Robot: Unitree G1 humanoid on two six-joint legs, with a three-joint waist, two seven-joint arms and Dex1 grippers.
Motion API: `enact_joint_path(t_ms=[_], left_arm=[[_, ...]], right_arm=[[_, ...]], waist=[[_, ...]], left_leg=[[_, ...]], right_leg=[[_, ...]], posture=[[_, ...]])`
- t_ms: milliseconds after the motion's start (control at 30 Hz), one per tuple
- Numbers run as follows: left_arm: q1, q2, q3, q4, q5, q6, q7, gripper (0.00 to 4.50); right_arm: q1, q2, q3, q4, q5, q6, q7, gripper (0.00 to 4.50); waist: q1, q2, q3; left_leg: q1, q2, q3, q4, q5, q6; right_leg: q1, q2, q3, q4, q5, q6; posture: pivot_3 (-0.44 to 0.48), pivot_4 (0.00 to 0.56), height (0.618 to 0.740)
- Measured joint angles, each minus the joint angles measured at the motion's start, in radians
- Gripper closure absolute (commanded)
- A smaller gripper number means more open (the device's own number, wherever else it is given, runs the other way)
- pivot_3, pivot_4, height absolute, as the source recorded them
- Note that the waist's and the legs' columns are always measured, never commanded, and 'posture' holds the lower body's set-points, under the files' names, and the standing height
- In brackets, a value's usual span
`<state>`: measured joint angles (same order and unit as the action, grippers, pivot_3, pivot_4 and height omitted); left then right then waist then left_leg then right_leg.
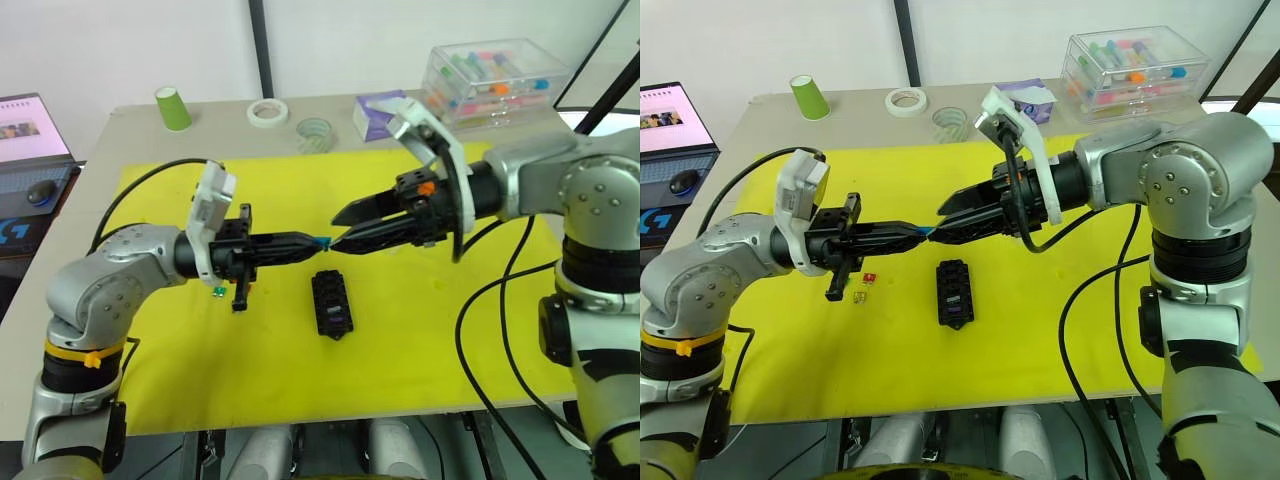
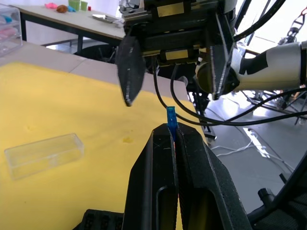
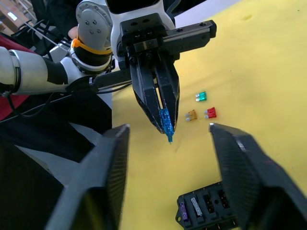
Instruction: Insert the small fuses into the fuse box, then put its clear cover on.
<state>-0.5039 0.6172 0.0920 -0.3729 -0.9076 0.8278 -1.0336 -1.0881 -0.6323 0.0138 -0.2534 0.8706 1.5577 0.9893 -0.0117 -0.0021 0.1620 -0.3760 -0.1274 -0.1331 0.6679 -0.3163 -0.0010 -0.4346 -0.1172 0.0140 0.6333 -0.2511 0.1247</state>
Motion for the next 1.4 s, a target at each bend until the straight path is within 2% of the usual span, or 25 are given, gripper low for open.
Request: enact_joint_path(t_ms=[200,367,1400], left_arm=[[0.000,0.004,0.000,0.008,0.008,-0.026,-0.006,4.50],[0.002,0.012,0.000,0.006,0.007,-0.027,-0.005,4.50],[0.019,0.033,-0.001,-0.022,0.004,-0.025,0.014,4.50]], right_arm=[[0.001,0.016,0.007,-0.006,0.021,0.006,-0.047,1.62],[0.006,0.016,0.014,-0.013,0.041,-0.003,-0.062,3.10],[0.021,0.014,0.058,-0.020,0.067,-0.061,-0.091,3.10]], waist=[[-0.001,0.000,0.000],[0.000,0.000,0.000],[-0.001,0.000,0.000]], left_leg=[[0.000,0.000,0.000,0.000,0.000,0.000],[0.000,0.000,0.000,0.000,0.000,0.000],[0.000,0.000,0.000,0.000,0.000,0.000]], right_leg=[[0.000,0.000,0.000,0.000,0.000,0.000],[0.000,0.000,0.000,0.000,0.000,0.000],[0.000,0.000,0.000,0.000,0.000,0.000]], posture=[[0.000,0.150,0.740],[0.000,0.150,0.740],[0.000,0.150,0.740]])
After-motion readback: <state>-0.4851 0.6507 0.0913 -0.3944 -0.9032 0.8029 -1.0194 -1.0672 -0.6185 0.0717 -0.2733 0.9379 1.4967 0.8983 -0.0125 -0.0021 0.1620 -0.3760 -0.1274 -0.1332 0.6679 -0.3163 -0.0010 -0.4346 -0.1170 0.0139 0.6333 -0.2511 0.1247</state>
